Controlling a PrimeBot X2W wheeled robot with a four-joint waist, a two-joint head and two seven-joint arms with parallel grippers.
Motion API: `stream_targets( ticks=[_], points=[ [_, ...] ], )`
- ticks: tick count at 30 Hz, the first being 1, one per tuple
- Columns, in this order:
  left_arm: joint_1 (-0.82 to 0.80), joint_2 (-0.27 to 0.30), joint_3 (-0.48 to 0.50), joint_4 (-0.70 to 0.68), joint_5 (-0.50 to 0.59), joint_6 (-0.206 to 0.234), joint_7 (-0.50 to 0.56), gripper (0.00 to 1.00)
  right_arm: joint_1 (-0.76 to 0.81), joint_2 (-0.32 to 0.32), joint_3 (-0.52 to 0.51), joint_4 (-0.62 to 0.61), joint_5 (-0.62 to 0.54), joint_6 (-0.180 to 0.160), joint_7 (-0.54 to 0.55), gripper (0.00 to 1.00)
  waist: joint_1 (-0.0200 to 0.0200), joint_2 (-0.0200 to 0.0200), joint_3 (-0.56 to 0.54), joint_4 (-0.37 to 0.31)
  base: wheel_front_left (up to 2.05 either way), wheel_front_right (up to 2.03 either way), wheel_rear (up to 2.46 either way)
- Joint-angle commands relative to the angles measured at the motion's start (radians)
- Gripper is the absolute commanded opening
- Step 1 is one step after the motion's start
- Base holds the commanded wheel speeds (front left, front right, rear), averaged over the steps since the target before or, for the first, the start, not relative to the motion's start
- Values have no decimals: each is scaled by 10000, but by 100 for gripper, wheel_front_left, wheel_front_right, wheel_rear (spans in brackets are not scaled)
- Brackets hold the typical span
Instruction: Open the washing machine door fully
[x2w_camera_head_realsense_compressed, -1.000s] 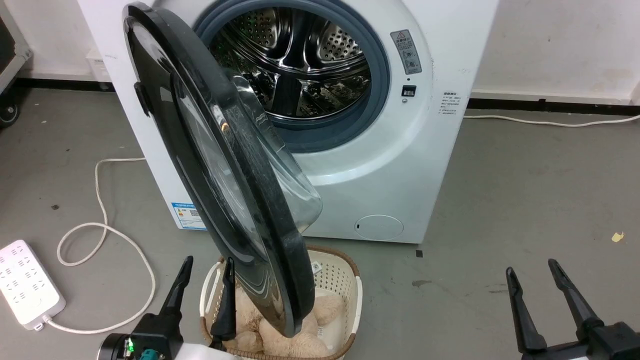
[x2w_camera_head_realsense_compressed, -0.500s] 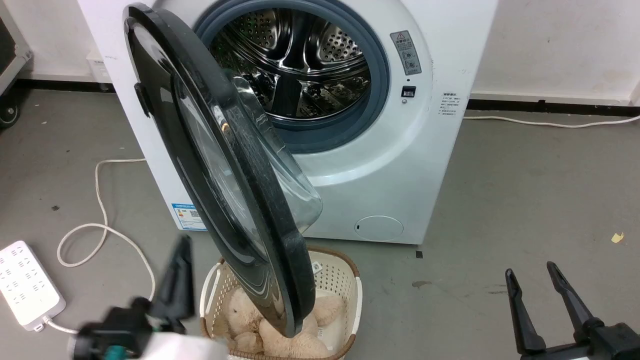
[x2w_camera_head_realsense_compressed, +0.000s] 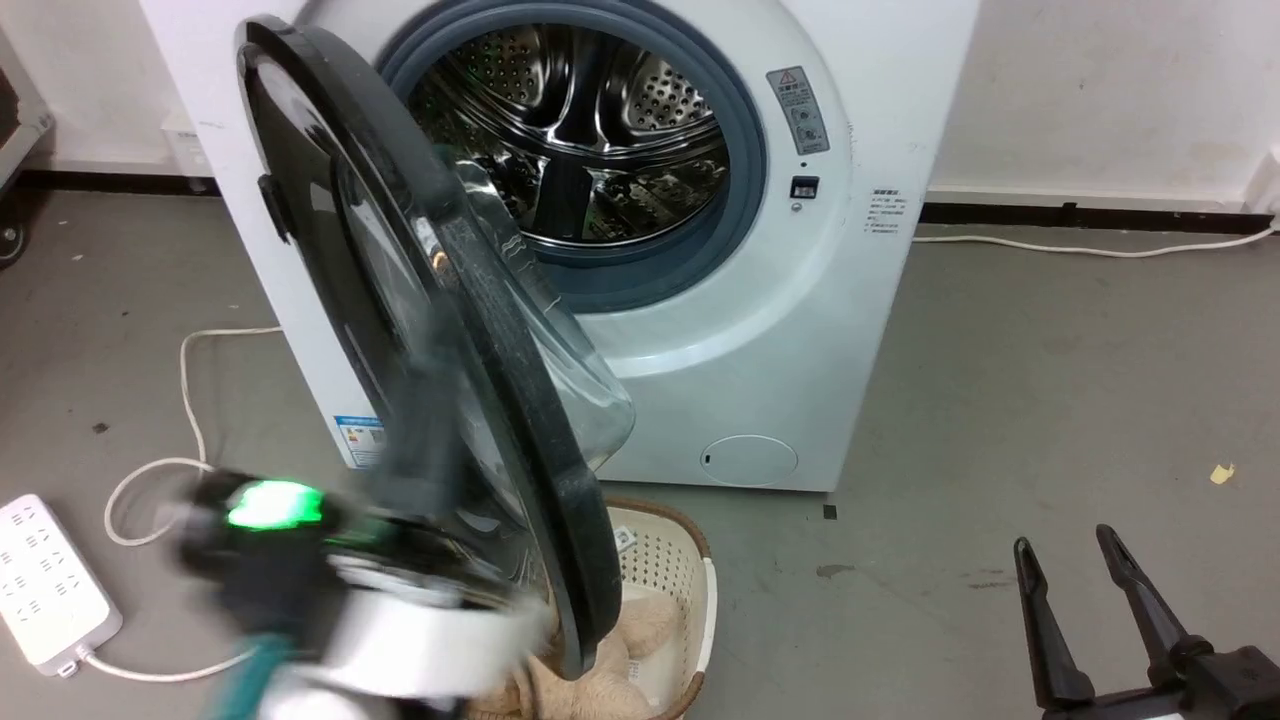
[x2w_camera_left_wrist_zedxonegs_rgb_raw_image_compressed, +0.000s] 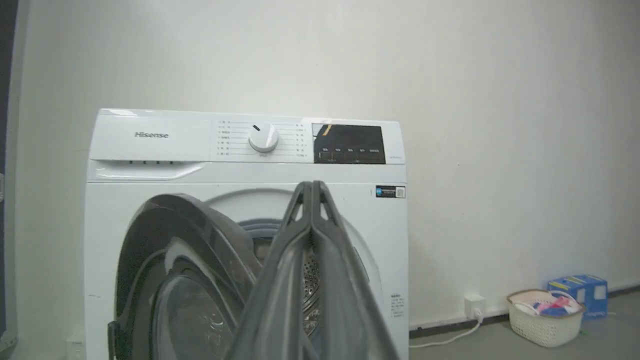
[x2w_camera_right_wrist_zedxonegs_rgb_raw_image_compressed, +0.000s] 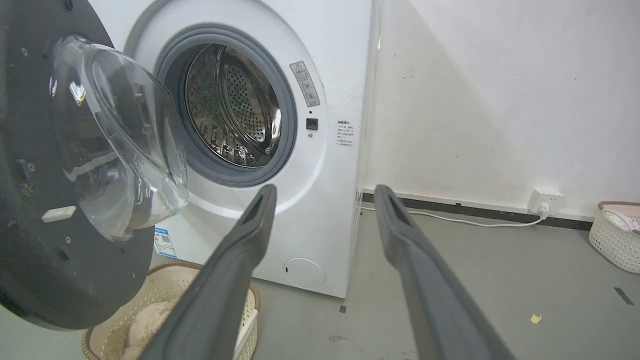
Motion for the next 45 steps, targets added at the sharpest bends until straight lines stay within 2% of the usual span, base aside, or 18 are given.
stream_targets(
  ticks=[1,6,12,16,21,28,33,35,36,40,41,42,43,45],
  points=[
    [202,53,-610,126,389,-155,522,0,-148,46,-2,55,153,6,-44,100,-1,0,-1,-46,0,0,0],
    [835,27,-2096,943,78,-189,1311,0,-175,47,-34,94,217,6,-45,100,-1,0,55,-108,0,0,0],
    [1058,15,-2978,2408,-489,54,1542,0,-247,47,72,150,257,6,-45,100,-1,0,121,-195,0,0,0],
    [961,13,-3005,3418,-1045,257,1462,0,-279,47,98,174,304,6,-45,100,-1,0,193,-250,0,0,0],
    [659,45,-2636,4465,-1009,567,1168,0,-267,47,83,204,336,6,-45,100,-1,0,238,-222,0,0,0],
    [761,55,-2400,5060,-1171,745,728,0,-223,47,39,233,421,6,-45,100,-1,0,194,132,0,0,0],
    [968,195,-2440,5101,-1202,713,617,0,-121,47,112,274,488,6,-45,100,-1,0,125,776,0,0,0],
    [1112,374,-2398,4954,-1199,740,660,0,-92,47,139,293,512,6,-45,100,-1,0,93,1246,0,0,0],
    [1112,374,-2398,4954,-1199,740,660,0,-92,47,139,293,512,6,-45,100,-1,0,93,1246,0,0,0],
    [1338,718,-2368,4584,-1181,748,905,0,-46,47,143,307,543,6,-45,100,-1,0,106,2183,0,0,0],
    [1338,718,-2368,4584,-1181,748,905,0,-46,47,143,307,543,6,-45,100,-1,0,106,2183,0,0,0],
    [1362,814,-2403,4500,-1161,731,1031,0,-30,47,202,333,540,6,-45,100,-1,0,146,2563,0,0,0],
    [1362,814,-2403,4500,-1161,731,1031,0,-30,47,202,333,540,6,-45,100,-1,0,146,2563,0,0,0],
    [1339,892,-2236,4359,-1213,857,1070,0,-71,47,319,342,517,6,-45,100,-1,0,270,3052,0,0,0]
  ],
)
